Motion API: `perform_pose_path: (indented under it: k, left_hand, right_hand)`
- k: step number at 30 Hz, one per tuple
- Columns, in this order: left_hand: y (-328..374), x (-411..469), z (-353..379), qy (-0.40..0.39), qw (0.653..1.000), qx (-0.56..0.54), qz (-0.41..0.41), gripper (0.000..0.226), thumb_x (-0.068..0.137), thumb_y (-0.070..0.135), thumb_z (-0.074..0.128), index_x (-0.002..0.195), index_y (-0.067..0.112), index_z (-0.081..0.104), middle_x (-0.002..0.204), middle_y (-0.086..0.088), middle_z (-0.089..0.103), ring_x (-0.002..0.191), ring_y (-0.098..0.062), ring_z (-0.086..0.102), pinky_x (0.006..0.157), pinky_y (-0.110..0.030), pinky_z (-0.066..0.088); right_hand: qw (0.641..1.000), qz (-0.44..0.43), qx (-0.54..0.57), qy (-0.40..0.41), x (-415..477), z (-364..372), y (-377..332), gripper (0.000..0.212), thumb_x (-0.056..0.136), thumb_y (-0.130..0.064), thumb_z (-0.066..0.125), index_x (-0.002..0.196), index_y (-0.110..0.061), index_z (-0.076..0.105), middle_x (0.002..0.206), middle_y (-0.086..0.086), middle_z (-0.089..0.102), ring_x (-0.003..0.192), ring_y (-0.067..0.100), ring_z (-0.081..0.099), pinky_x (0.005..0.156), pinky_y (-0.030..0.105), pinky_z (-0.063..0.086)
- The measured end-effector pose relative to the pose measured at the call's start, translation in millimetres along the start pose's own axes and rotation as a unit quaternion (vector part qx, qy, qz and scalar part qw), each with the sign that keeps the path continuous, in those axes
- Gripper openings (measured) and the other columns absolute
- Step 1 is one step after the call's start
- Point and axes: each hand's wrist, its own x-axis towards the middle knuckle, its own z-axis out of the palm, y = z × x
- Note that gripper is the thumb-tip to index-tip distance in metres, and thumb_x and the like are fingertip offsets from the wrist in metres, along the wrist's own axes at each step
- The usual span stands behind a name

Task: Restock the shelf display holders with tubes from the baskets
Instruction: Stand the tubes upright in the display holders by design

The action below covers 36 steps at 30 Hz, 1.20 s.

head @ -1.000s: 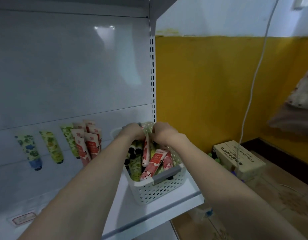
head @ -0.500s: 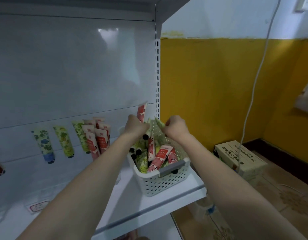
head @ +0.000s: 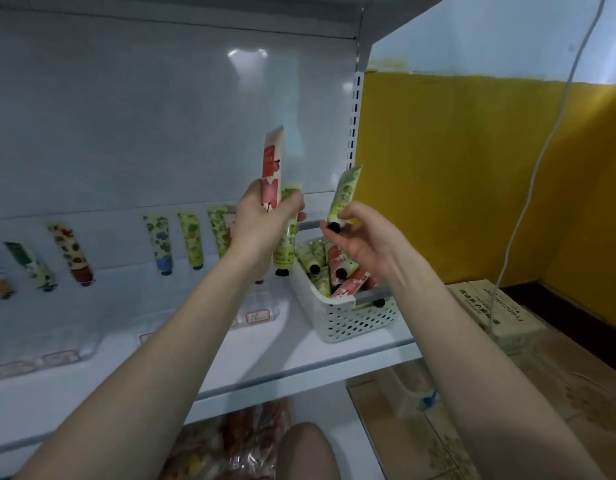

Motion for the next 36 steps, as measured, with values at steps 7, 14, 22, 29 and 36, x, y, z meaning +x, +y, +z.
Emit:
perform_pose_path:
  k: [7, 14, 22, 29, 36]
  left_hand:
    - [-13.5, -47.6, -89.5, 0.062, 0.995, -0.061, -0.042, 0.014, 0.088, 0.012, 0.062, 0.093, 0.023, 0.055, 0.087, -0.003, 0.068, 0.080, -0.018, 0.068, 0.075, -0.036, 0.054]
    - [-47.8, -79.5, -150.5, 0.123, 0.988, -0.027, -0.092, 0.012, 0.091, 0.014, 0.058, 0.096, 0.023, 0.052, 0.085, -0.002, 0.066, 0.074, -0.012, 0.066, 0.071, -0.031, 0.052]
    - [-69.5, -87.4, -166.4, 0.151, 0.982, -0.003, -0.115, 0.013, 0.090, 0.014, 0.058, 0.092, 0.025, 0.051, 0.091, -0.004, 0.067, 0.080, -0.013, 0.066, 0.068, -0.026, 0.051]
    - [-77.1, -80.0, -175.0, 0.160, 0.983, 0.040, -0.081, 0.011, 0.091, 0.015, 0.057, 0.093, 0.023, 0.050, 0.095, -0.006, 0.066, 0.077, -0.008, 0.065, 0.067, -0.023, 0.048]
    - [-82.9, -69.9, -175.9, 0.143, 0.986, 0.044, -0.069, 0.017, 0.091, 0.016, 0.057, 0.089, 0.030, 0.047, 0.094, -0.003, 0.065, 0.069, 0.001, 0.065, 0.056, -0.009, 0.046]
  right_hand:
    - [0.989, 0.028, -0.124, -0.074, -13.7, 34.8, 40.4, 0.009, 0.093, -0.001, 0.044, 0.100, -0.003, 0.049, 0.092, 0.014, 0.061, 0.080, 0.024, 0.066, 0.075, 0.035, 0.056]
    - [0.966, -0.001, -0.237, -0.100, -11.6, 41.6, 78.6, 0.018, 0.090, -0.001, 0.053, 0.106, -0.008, 0.054, 0.107, 0.009, 0.066, 0.099, 0.024, 0.064, 0.091, 0.035, 0.051]
    - [0.949, -0.010, -0.309, -0.062, -3.0, 37.6, 108.9, 0.013, 0.087, -0.006, 0.061, 0.099, -0.012, 0.057, 0.096, 0.007, 0.068, 0.081, 0.017, 0.065, 0.074, 0.027, 0.054]
    - [0.925, -0.084, -0.369, -0.038, 13.6, 59.3, 124.7, 0.013, 0.091, -0.014, 0.057, 0.103, -0.009, 0.058, 0.089, 0.005, 0.066, 0.075, 0.010, 0.065, 0.065, 0.016, 0.055]
    - [0.818, -0.218, -0.531, -0.030, 22.5, 91.6, 109.9, 0.012, 0.079, -0.008, 0.060, 0.087, -0.014, 0.054, 0.064, 0.004, 0.057, 0.049, 0.009, 0.054, 0.045, 0.023, 0.043]
